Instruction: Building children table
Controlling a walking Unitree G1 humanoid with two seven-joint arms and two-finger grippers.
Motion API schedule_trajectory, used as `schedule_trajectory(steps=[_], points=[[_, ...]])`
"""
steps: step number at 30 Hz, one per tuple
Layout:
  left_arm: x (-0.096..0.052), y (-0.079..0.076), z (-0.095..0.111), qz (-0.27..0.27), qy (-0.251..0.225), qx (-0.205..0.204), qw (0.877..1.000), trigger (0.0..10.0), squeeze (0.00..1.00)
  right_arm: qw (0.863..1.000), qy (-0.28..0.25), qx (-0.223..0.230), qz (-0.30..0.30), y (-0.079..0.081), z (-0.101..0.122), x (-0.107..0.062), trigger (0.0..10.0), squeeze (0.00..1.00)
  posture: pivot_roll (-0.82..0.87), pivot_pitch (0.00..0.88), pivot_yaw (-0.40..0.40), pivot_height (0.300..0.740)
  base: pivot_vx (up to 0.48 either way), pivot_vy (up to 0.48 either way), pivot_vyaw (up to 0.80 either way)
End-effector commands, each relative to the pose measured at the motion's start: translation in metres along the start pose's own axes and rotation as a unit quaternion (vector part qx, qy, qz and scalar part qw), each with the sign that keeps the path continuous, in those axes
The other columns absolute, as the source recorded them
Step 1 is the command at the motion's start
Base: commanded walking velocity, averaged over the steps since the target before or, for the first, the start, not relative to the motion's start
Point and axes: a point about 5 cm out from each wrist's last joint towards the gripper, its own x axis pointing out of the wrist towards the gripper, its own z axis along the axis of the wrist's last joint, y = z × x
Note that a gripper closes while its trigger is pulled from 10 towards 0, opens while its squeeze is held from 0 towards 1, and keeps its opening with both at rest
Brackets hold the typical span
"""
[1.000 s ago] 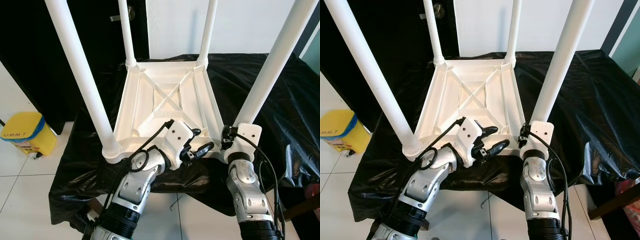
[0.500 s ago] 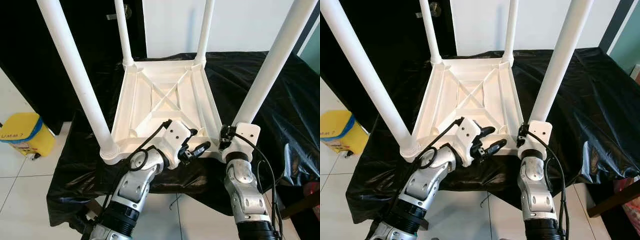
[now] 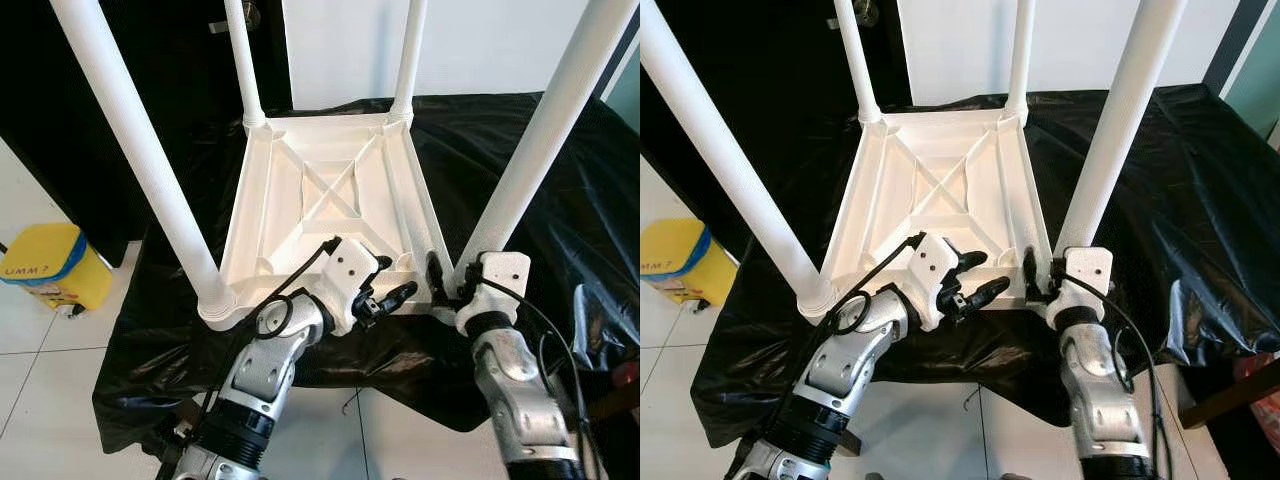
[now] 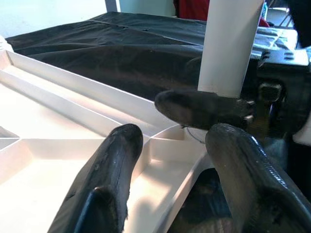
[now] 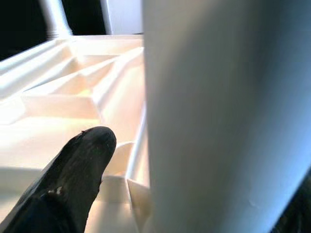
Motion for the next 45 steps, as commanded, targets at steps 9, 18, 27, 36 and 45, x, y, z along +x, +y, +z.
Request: schedule_trajectory(steps=[9, 18, 27, 36, 45], points=[[0.0, 0.007, 0.001, 0.016, 0.005, 0.011, 1.0, 10.0, 0.0, 0.987, 0.024, -0.023, 0.157, -0.007, 0.001, 0.003, 10.0, 0.0, -0.21, 0.078, 0.05, 0.74, 0.0, 0.0, 0.0], [-0.001, 0.007, 0.002, 0.02, 0.004, 0.012, 1.0, 10.0, 0.0, 0.981, 0.048, -0.024, 0.184, -0.009, -0.007, 0.004, 0.0, 0.0, -0.19, 0.095, 0.043, 0.74, 0.0, 0.0, 0.0], [-0.004, -0.001, -0.002, 0.02, 0.011, 0.007, 1.0, 10.0, 0.0, 0.981, 0.071, -0.023, 0.181, -0.006, -0.02, 0.001, 10.0, 0.0, -0.18, 0.105, 0.048, 0.74, 0.0, 0.0, 0.0], [-0.004, 0.004, -0.002, 0.024, 0.012, 0.009, 1.0, 10.0, 0.0, 0.99, 0.09, -0.026, 0.103, 0.0, -0.028, 0.004, 10.0, 0.0, -0.19, 0.085, 0.033, 0.74, 0.0, 0.0, 0.0], [-0.004, 0.005, -0.007, 0.027, 0.017, 0.012, 0.999, 10.0, 0.0, 0.994, 0.112, -0.007, -0.002, 0.012, -0.04, 0.002, 10.0, 0.0, -0.19, 0.059, 0.032, 0.74, 0.0, 0.0, 0.0]])
